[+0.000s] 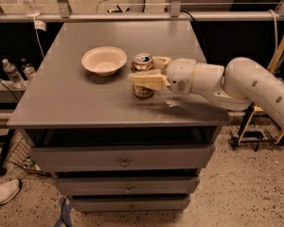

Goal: Place orange can upright

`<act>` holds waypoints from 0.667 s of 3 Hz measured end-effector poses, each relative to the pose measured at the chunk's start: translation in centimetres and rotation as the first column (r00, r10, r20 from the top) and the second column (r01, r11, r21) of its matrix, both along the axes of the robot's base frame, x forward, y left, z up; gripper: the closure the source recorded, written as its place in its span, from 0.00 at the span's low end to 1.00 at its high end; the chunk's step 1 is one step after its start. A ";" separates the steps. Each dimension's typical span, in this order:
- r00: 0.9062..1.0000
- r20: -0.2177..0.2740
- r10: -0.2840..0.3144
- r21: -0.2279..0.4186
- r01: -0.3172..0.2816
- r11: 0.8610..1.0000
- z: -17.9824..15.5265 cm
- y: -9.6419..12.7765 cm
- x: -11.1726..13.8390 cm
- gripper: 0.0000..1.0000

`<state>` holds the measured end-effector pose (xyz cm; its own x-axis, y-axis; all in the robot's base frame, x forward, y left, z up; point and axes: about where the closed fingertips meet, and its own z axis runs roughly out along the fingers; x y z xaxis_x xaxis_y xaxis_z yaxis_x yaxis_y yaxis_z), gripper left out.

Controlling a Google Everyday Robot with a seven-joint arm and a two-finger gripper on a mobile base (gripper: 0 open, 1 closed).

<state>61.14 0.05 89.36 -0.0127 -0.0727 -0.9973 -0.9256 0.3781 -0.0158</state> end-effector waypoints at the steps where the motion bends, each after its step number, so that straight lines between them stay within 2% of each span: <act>1: 1.000 0.001 0.004 0.000 -0.004 1.000 0.0 0.3 -0.1 0.00; 2: 1.000 0.001 0.004 0.000 -0.004 1.000 0.0 0.3 -0.1 0.00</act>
Offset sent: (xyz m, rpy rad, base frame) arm -0.0006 0.0024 0.0004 0.0001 -0.0005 0.0040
